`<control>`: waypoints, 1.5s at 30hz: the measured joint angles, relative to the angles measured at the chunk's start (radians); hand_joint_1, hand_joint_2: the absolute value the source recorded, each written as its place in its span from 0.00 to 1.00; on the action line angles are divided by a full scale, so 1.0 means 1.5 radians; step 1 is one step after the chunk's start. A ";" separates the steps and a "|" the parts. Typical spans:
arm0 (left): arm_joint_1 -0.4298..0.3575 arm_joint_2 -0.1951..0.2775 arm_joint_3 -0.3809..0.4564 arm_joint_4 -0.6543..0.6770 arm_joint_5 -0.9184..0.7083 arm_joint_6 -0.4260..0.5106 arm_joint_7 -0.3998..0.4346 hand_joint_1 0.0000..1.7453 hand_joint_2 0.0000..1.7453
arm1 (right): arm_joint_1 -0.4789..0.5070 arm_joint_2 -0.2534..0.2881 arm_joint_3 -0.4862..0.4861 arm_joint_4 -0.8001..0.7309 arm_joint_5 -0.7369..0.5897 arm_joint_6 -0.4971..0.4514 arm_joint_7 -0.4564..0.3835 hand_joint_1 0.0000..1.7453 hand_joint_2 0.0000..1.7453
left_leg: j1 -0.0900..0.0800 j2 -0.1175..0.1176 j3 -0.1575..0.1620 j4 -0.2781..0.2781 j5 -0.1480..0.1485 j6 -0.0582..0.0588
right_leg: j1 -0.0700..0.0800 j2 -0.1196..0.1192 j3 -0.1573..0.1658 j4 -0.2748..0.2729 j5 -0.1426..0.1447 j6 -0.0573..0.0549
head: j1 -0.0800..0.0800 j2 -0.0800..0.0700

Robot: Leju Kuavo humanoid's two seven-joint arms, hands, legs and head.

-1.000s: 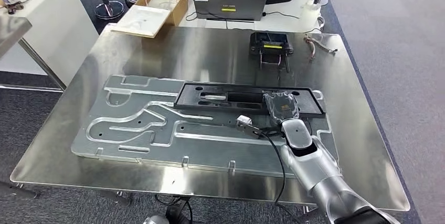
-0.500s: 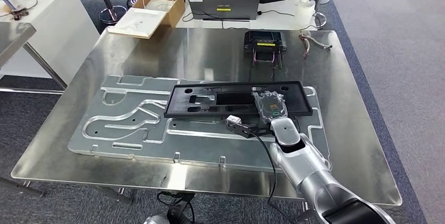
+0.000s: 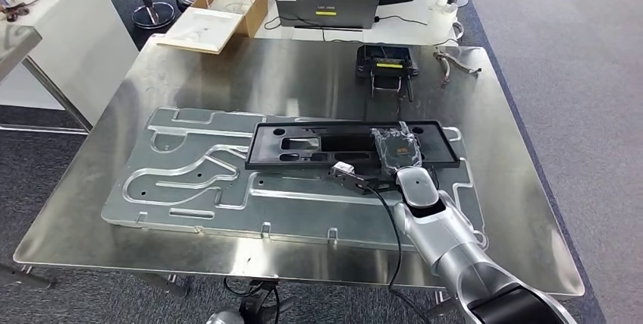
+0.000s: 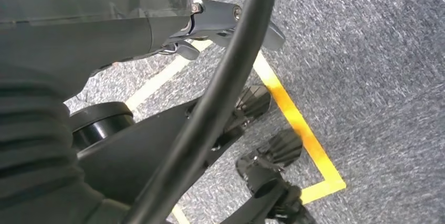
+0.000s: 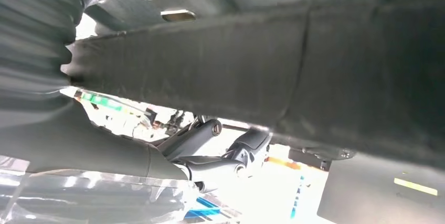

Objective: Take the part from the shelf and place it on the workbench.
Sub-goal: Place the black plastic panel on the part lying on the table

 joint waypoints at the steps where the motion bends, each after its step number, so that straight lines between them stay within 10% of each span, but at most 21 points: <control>1: 0.000 0.000 0.000 0.000 0.001 0.000 0.000 0.00 0.00 | 0.001 -0.001 0.000 0.001 -0.001 0.000 0.000 0.00 1.00 | -0.001 0.002 -0.001 0.000 0.001 0.001 | 0.000 0.000 -0.024 0.044 -0.019 0.001 | 0.000 0.000; 3: 0.002 0.001 0.000 0.000 0.004 0.000 0.000 0.00 0.00 | 0.001 -0.002 0.000 0.003 -0.002 0.000 -0.001 0.00 1.00 | -0.001 0.005 -0.002 0.001 0.001 0.001 | -0.001 0.000 -0.049 0.088 -0.024 0.003 | 0.000 0.000; 7: 0.001 0.001 0.001 0.000 0.011 0.004 -0.004 0.00 0.00 | 0.000 -0.002 0.000 0.004 -0.006 -0.001 -0.006 0.00 1.00 | -0.001 0.003 -0.005 0.012 -0.002 -0.006 | -0.007 0.001 0.012 -0.046 0.054 0.003 | 0.000 0.000; 12: 0.003 0.001 0.004 0.000 0.017 0.023 -0.018 0.00 0.00 | 0.001 -0.001 0.001 0.003 -0.013 -0.002 -0.014 0.00 1.00 | -0.001 -0.005 -0.014 0.021 -0.006 -0.026 | -0.005 -0.004 0.023 -0.080 0.070 -0.016 | 0.000 0.000; 18: 0.006 0.004 0.010 0.000 0.022 0.024 -0.020 0.00 0.00 | 0.003 -0.001 0.002 -0.002 -0.015 -0.002 -0.017 0.00 1.00 | 0.003 -0.007 -0.066 0.192 -0.122 -0.040 | -0.005 -0.020 -0.001 -0.081 0.089 -0.028 | 0.000 0.000; 23: 0.006 0.006 0.015 -0.001 0.023 0.033 -0.024 0.00 0.00 | -0.001 -0.002 0.001 -0.003 -0.017 -0.002 -0.017 0.00 1.00 | 0.000 -0.008 0.042 0.028 -0.058 -0.030 | -0.005 -0.022 -0.013 -0.082 0.104 -0.016 | 0.000 0.000; 27: 0.009 0.008 0.016 -0.002 0.024 0.036 -0.026 0.00 0.00 | -0.002 -0.006 0.001 -0.003 -0.017 -0.002 -0.015 0.00 1.00 | -0.003 -0.006 0.044 0.005 -0.044 -0.016 | -0.004 -0.020 -0.015 -0.087 0.116 0.002 | 0.000 0.000; 32: 0.008 0.007 0.016 -0.002 0.024 0.036 -0.026 0.00 0.00 | -0.002 -0.013 0.001 -0.002 -0.017 -0.001 -0.016 0.00 1.00 | -0.003 0.004 0.019 -0.002 -0.014 0.004 | -0.006 -0.003 -0.064 0.061 -0.001 0.011 | 0.000 0.000; 34: 0.009 0.008 0.016 -0.002 0.024 0.036 -0.026 0.00 0.00 | -0.002 -0.013 0.001 -0.003 -0.017 -0.001 -0.016 0.00 1.00 | -0.004 0.005 0.005 0.001 -0.006 0.004 | -0.006 -0.003 -0.057 0.093 -0.007 0.011 | 0.000 0.000; 39: 0.007 0.007 0.016 -0.003 0.024 0.036 -0.025 0.00 0.00 | -0.008 -0.013 0.001 -0.006 -0.019 -0.001 -0.019 0.00 1.00 | -0.006 0.001 -0.021 0.017 0.008 -0.008 | -0.002 -0.002 0.065 -0.074 0.034 0.000 | 0.000 0.000; 42: 0.007 0.007 0.016 -0.004 0.024 0.036 -0.025 0.00 0.00 | -0.006 -0.011 0.002 -0.007 -0.020 0.001 -0.021 0.00 1.00 | -0.005 -0.002 -0.027 0.018 0.016 -0.022 | -0.001 -0.004 0.063 -0.088 0.041 -0.013 | 0.000 0.000; 45: 0.007 0.008 0.016 -0.004 0.024 0.036 -0.025 0.00 0.00 | -0.004 -0.006 0.005 -0.008 -0.021 0.002 -0.021 0.00 1.00 | -0.002 -0.006 -0.052 0.070 -0.047 -0.034 | -0.004 -0.009 0.042 -0.093 0.065 -0.028 | 0.000 0.000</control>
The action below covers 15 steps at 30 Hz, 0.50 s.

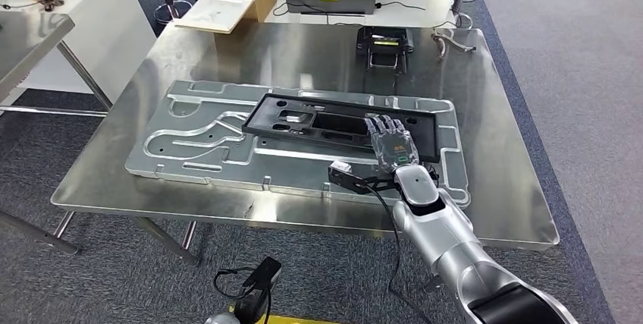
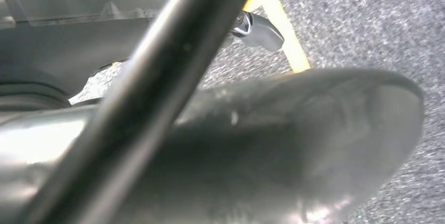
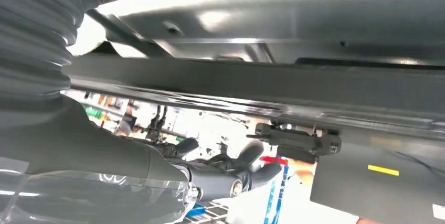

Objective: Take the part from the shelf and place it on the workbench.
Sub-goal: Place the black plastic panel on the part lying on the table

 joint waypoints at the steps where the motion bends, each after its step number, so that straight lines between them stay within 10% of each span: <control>1: 0.000 0.000 0.000 0.000 0.000 0.000 0.000 0.00 0.00 | 0.001 0.001 0.001 0.000 0.000 0.000 0.000 0.00 1.00 | 0.001 0.000 -0.012 0.039 -0.034 -0.003 | 0.000 -0.001 -0.010 0.000 0.008 -0.002 | 0.000 0.000; 3: 0.001 0.001 0.000 0.000 0.000 0.001 0.000 0.00 0.00 | 0.001 0.002 0.001 -0.001 0.000 0.000 0.000 0.00 1.00 | 0.003 0.000 -0.024 0.113 -0.069 -0.007 | 0.000 -0.001 -0.032 0.001 0.024 -0.002 | 0.000 0.000; 5: 0.001 0.002 0.000 0.000 0.000 0.002 0.001 0.00 0.00 | 0.000 0.002 0.002 -0.001 0.000 0.000 -0.001 0.00 1.00 | 0.005 0.000 -0.003 0.125 -0.045 -0.009 | 0.000 -0.001 -0.052 0.001 0.040 0.001 | 0.000 0.000; 7: 0.000 0.002 0.000 -0.001 -0.001 0.003 0.002 0.00 0.00 | -0.003 0.002 0.002 -0.001 -0.001 0.000 -0.001 0.00 1.00 | 0.005 0.000 0.058 0.059 -0.013 -0.005 | 0.000 -0.001 -0.069 0.002 0.054 0.006 | 0.000 0.000; 10: -0.005 0.002 0.000 -0.003 -0.002 0.007 0.002 0.00 0.00 | -0.005 0.002 0.002 -0.002 -0.002 0.001 0.000 0.00 1.00 | 0.000 0.000 0.139 -0.060 -0.035 0.010 | 0.003 -0.002 -0.079 0.002 0.073 0.018 | 0.000 0.000; 13: -0.005 0.002 0.000 -0.004 -0.002 0.010 0.003 0.00 0.00 | 0.003 0.002 0.002 0.000 -0.004 0.010 0.000 0.00 1.00 | -0.001 0.002 0.135 -0.078 -0.024 0.028 | 0.000 -0.003 -0.082 -0.004 0.083 0.032 | 0.000 0.000; 15: -0.005 0.002 0.000 -0.004 -0.002 0.010 0.003 0.00 0.00 | 0.013 0.002 0.002 0.002 -0.005 0.011 -0.001 0.00 1.00 | 0.000 0.003 0.122 -0.081 -0.005 0.038 | -0.002 -0.001 -0.103 0.038 0.043 0.036 | 0.000 0.000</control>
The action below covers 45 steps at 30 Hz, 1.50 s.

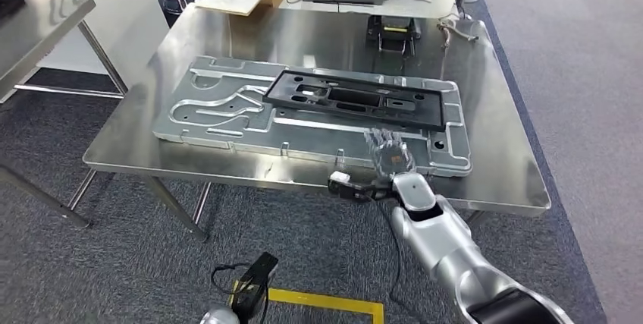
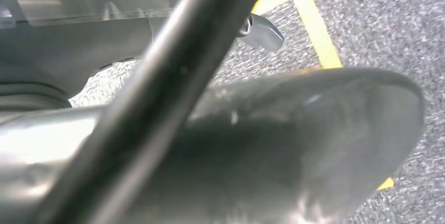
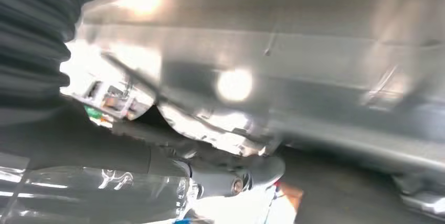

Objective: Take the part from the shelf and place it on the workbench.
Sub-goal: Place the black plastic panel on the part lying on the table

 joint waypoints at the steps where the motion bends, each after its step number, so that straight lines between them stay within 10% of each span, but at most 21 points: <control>1: 0.000 0.000 0.000 0.000 0.000 0.000 0.000 0.00 0.00 | 0.004 0.000 0.000 0.001 0.000 -0.001 0.000 0.00 1.00 | -0.001 0.000 -0.009 0.000 0.007 0.003 | 0.000 0.001 -0.017 0.043 -0.032 0.001 | 0.000 0.000; 4: 0.004 0.000 0.000 0.000 0.000 0.000 0.000 0.00 0.00 | 0.006 0.000 0.000 0.001 -0.001 -0.001 0.000 0.00 1.00 | -0.004 0.001 -0.035 0.004 0.023 0.005 | 0.000 0.003 -0.042 0.145 -0.083 0.005 | 0.000 0.000; 9: 0.006 0.000 0.000 0.000 0.000 0.001 0.001 0.00 0.00 | -0.001 0.001 0.000 0.001 -0.002 -0.002 -0.001 0.00 1.00 | -0.006 -0.001 -0.052 0.019 0.026 -0.003 | 0.004 0.003 0.080 -0.017 -0.040 -0.009 | 0.000 0.000; 13: 0.005 0.000 0.000 0.000 0.001 0.002 0.000 0.00 0.00 | -0.001 0.003 0.000 0.002 -0.003 0.000 -0.004 0.00 1.00 | -0.007 -0.002 -0.056 0.025 0.023 -0.018 | 0.005 0.002 0.086 -0.036 -0.034 -0.023 | 0.000 0.000; 19: 0.008 0.002 0.001 0.000 0.008 0.001 -0.002 0.00 0.00 | 0.016 0.006 0.001 0.011 -0.003 0.000 -0.005 0.00 1.00 | 0.004 -0.005 -0.130 0.201 -0.079 -0.039 | 0.000 -0.001 0.061 -0.038 -0.015 -0.035 | 0.000 0.000; 24: 0.007 0.002 0.001 0.000 0.010 0.001 -0.004 0.00 0.00 | 0.017 0.007 0.001 0.014 -0.001 -0.003 -0.006 0.00 1.00 | 0.008 -0.007 -0.046 0.047 -0.003 -0.039 | -0.002 0.001 0.044 -0.026 -0.004 -0.022 | 0.000 0.000; 28: 0.006 0.002 0.002 0.000 0.011 -0.003 -0.002 0.00 0.00 | 0.020 0.009 0.002 0.018 0.001 -0.003 -0.007 0.00 1.00 | 0.003 -0.008 -0.052 0.030 0.016 -0.021 | -0.003 0.001 0.036 -0.030 0.010 0.000 | 0.000 0.000; 33: 0.001 0.001 0.002 0.000 0.012 -0.013 0.005 0.00 0.00 | 0.026 0.009 0.003 0.027 0.002 -0.010 -0.007 0.00 1.00 | 0.002 -0.006 -0.090 0.023 0.055 0.001 | -0.005 0.005 -0.012 0.112 -0.113 0.006 | 0.000 0.000; 35: 0.001 0.001 0.002 0.000 0.013 -0.014 0.006 0.00 0.00 | 0.033 0.009 0.004 0.032 0.001 -0.016 -0.007 0.00 1.00 | -0.001 -0.006 -0.111 0.027 0.067 0.001 | -0.004 0.005 -0.009 0.155 -0.121 0.006 | 0.000 0.000; 40: -0.001 0.001 0.002 -0.001 0.014 -0.014 0.010 0.00 0.00 | 0.047 0.014 0.005 0.040 -0.005 -0.046 -0.009 0.00 1.00 | -0.005 -0.007 -0.147 0.037 0.093 -0.009 | 0.003 0.006 0.119 -0.007 -0.089 -0.010 | 0.000 0.000; 43: -0.001 0.001 0.002 -0.002 0.015 -0.012 0.009 0.00 0.00 | 0.068 0.017 0.005 0.042 -0.010 -0.072 -0.010 0.00 1.00 | -0.003 -0.007 -0.149 0.032 0.108 -0.022 | 0.008 0.006 0.125 -0.031 -0.084 -0.020 | 0.000 0.000; 45: 0.000 0.001 0.003 -0.002 0.016 -0.011 0.009 0.00 0.00 | 0.081 0.019 0.005 0.044 -0.011 -0.082 -0.010 0.00 1.00 | -0.001 -0.008 -0.159 0.049 0.083 -0.030 | 0.004 0.003 0.115 -0.035 -0.069 -0.030 | -0.001 0.000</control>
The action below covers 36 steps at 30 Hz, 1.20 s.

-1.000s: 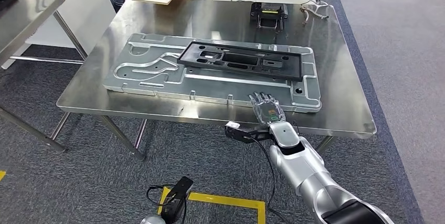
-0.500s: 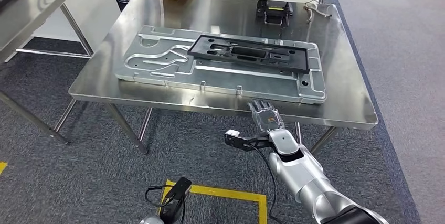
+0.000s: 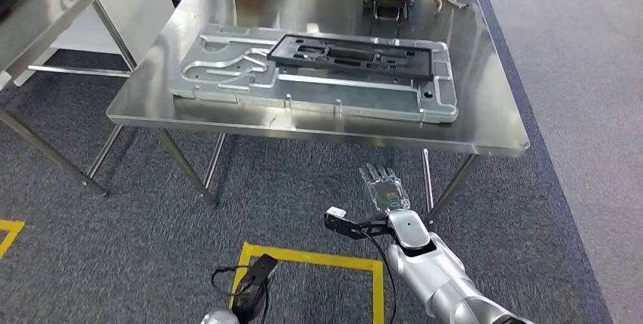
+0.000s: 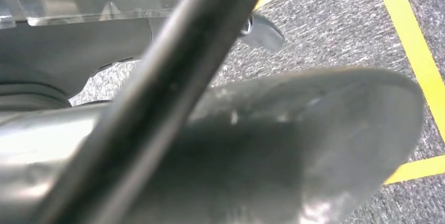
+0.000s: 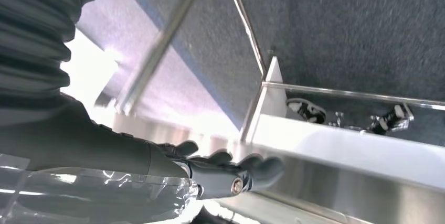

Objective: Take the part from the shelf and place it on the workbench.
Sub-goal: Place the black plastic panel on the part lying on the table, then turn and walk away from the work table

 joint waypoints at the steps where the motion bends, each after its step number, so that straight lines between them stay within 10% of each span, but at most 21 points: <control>1: 0.000 0.000 0.001 0.000 0.000 0.000 0.000 0.00 0.00 | 0.005 0.001 0.000 0.001 0.000 -0.002 0.000 0.00 1.00 | 0.001 -0.001 -0.009 0.027 -0.032 -0.003 | -0.002 -0.001 -0.009 -0.001 0.009 -0.004 | 0.000 0.000; 4: 0.001 0.001 0.001 0.000 0.003 0.002 -0.001 0.00 0.00 | 0.018 0.003 0.000 0.001 -0.003 -0.008 0.000 0.00 1.00 | 0.004 -0.001 -0.032 0.149 -0.118 -0.011 | -0.001 -0.002 -0.042 0.000 0.034 -0.008 | 0.000 0.000; 6: 0.002 0.001 0.002 0.000 0.007 0.006 -0.002 0.00 0.00 | 0.031 0.002 0.000 0.001 -0.008 -0.018 -0.002 0.00 1.00 | 0.004 -0.001 -0.014 0.177 -0.103 -0.012 | 0.000 -0.002 -0.063 0.001 0.050 -0.006 | 0.000 0.000; 8: 0.002 0.002 0.005 0.000 0.012 0.012 -0.006 0.00 0.00 | 0.052 0.002 -0.002 -0.003 -0.019 -0.037 -0.007 0.00 1.00 | 0.004 -0.001 0.049 0.118 -0.075 -0.008 | 0.001 -0.003 -0.082 0.004 0.064 -0.003 | 0.000 0.000; 10: 0.002 0.002 0.010 -0.003 0.021 0.021 -0.013 0.00 0.00 | 0.080 0.001 -0.010 -0.018 -0.044 -0.066 -0.024 0.00 1.00 | 0.002 -0.002 0.124 0.018 -0.090 0.001 | 0.002 -0.004 -0.091 0.006 0.077 0.004 | 0.000 0.000; 12: 0.004 0.002 0.016 -0.005 0.033 0.032 -0.023 0.00 0.00 | 0.119 0.002 -0.028 -0.043 -0.081 -0.098 -0.052 0.00 0.50 | -0.003 -0.003 0.152 -0.032 -0.107 0.009 | 0.002 -0.006 -0.092 0.002 0.089 0.011 | 0.000 0.000; 14: 0.010 0.004 0.024 -0.005 0.046 0.042 -0.033 0.00 0.00 | 0.173 0.004 -0.053 -0.079 -0.114 -0.125 -0.083 0.00 0.00 | -0.001 -0.002 0.147 -0.039 -0.095 0.020 | 0.001 -0.006 -0.092 0.000 0.089 0.020 | 0.000 0.000; 20: 0.022 0.009 0.045 -0.006 0.077 0.067 -0.063 0.00 0.00 | 0.296 0.009 -0.106 -0.153 -0.171 -0.174 -0.134 0.00 0.00 | 0.001 0.001 0.106 -0.043 -0.053 0.038 | 0.000 0.002 -0.136 0.147 -0.064 0.029 | 0.000 0.000; 25: 0.026 0.013 0.053 -0.006 0.087 0.075 -0.074 0.00 0.00 | 0.321 0.010 -0.121 -0.167 -0.201 -0.182 -0.158 0.00 0.00 | 0.001 0.001 0.091 -0.041 -0.044 0.037 | -0.001 0.003 -0.139 0.191 -0.063 0.032 | 0.000 0.000; 29: 0.033 0.034 0.088 -0.009 0.122 0.096 -0.108 0.00 0.00 | 0.409 0.034 -0.225 -0.205 -0.317 -0.164 -0.261 0.00 0.00 | 0.000 0.004 0.032 -0.013 -0.017 0.016 | -0.006 0.002 0.030 0.026 -0.035 0.027 | 0.000 0.000; 32: 0.032 0.049 0.105 -0.012 0.132 0.100 -0.121 0.00 0.00 | 0.426 0.050 -0.312 -0.186 -0.377 -0.126 -0.337 0.00 0.00 | 0.003 0.006 0.026 -0.010 -0.007 0.002 | -0.003 0.002 0.040 -0.002 -0.042 0.008 | 0.000 0.000; 36: 0.033 0.063 0.116 -0.013 0.135 0.103 -0.127 0.00 0.00 | 0.424 0.047 -0.413 -0.119 -0.408 -0.112 -0.419 0.00 0.00 | 0.007 0.005 -0.011 0.096 -0.097 -0.010 | -0.003 -0.002 0.019 -0.003 -0.020 -0.008 | 0.000 0.000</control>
